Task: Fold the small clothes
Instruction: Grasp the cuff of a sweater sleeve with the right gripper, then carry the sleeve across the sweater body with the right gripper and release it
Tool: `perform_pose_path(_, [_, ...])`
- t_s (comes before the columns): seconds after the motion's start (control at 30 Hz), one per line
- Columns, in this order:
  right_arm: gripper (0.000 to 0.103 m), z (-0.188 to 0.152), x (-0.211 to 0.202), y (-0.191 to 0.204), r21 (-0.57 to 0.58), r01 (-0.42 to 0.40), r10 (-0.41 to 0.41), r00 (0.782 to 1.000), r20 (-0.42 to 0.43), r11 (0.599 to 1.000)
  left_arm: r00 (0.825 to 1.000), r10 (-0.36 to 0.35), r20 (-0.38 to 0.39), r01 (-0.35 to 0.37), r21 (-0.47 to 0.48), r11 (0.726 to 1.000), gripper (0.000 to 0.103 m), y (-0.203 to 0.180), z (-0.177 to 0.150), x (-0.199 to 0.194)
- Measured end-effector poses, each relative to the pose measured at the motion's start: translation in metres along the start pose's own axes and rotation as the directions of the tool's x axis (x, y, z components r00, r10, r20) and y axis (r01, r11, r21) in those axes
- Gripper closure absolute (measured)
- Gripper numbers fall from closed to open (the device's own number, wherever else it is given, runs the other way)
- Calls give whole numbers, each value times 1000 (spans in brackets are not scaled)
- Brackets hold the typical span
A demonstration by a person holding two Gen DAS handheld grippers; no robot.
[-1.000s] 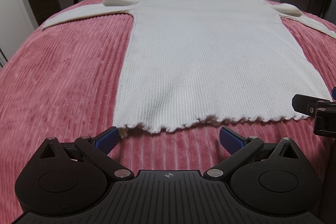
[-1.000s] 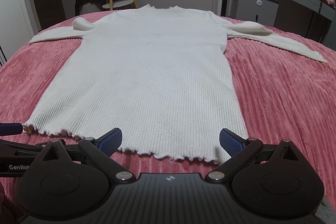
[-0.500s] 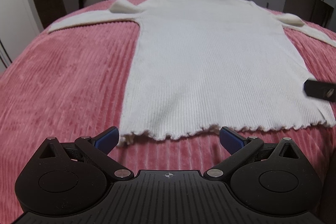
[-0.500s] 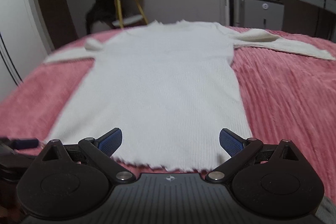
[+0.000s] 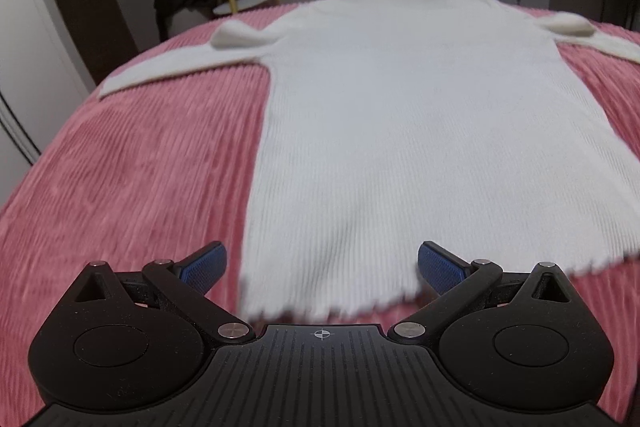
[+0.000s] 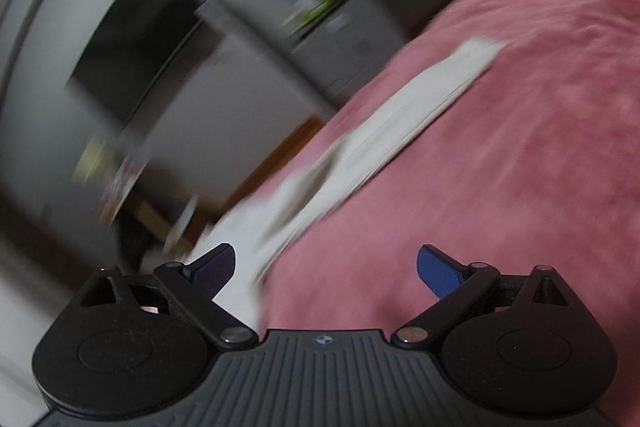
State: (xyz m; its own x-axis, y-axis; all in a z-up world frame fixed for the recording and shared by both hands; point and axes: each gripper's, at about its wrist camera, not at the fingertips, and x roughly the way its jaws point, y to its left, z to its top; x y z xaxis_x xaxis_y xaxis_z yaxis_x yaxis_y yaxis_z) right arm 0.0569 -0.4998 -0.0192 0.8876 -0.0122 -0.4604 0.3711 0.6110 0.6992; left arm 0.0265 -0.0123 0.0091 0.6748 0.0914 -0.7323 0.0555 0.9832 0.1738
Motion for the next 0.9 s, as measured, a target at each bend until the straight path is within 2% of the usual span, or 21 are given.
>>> perform_pose_path(0.03, [25,17,12,-16,44,30,-31,999,18,999,1000,0,1,0,-15,1000,0,-2,8,5])
perform_pose_path(0.07, [33,33,24,-31,88,59,-62,998,32,994,1000,1,0,-1,-37,999,0,-5,18,11])
perform_pose_path(0.1, [48,47,36,-45,130,78,-84,996,41,988,1000,0,1,0,-65,998,0,-7,28,18])
perform_pose_path(0.13, [55,58,48,-59,167,94,-103,994,48,982,1000,-5,5,5,-94,996,0,-9,39,25])
perform_pose_path(0.23, [62,87,77,-85,225,122,-142,987,79,967,1000,-18,21,21,-152,988,0,-19,65,43])
perform_pose_path(0.33, [69,102,107,-97,221,182,-205,975,87,958,999,-32,22,35,-150,988,0,-34,82,61])
perform_pose_path(0.4, [76,113,119,-105,244,190,-216,973,83,951,999,-38,9,39,-128,991,0,-45,87,70])
perform_pose_path(0.57, [80,132,146,-117,248,208,-231,970,70,946,999,-49,-15,48,-80,996,0,-57,80,83])
perform_pose_path(0.63, [97,137,148,-113,240,233,-254,965,60,942,998,-47,-38,44,-83,996,0,-55,75,85])
perform_pose_path(0.7, [97,137,141,-101,203,247,-268,959,86,948,998,-49,-38,45,-101,994,0,-49,74,84])
perform_pose_path(0.8, [97,130,122,-47,-23,264,-256,951,170,964,998,-53,-25,49,-150,987,0,-33,74,78])
perform_pose_path(0.83, [97,125,115,-25,-99,251,-229,954,194,963,998,-53,-19,49,-167,985,0,-27,75,76])
perform_pose_path(0.9, [97,111,103,20,-210,171,-127,970,209,963,999,-50,-4,49,-193,980,0,-16,77,71])
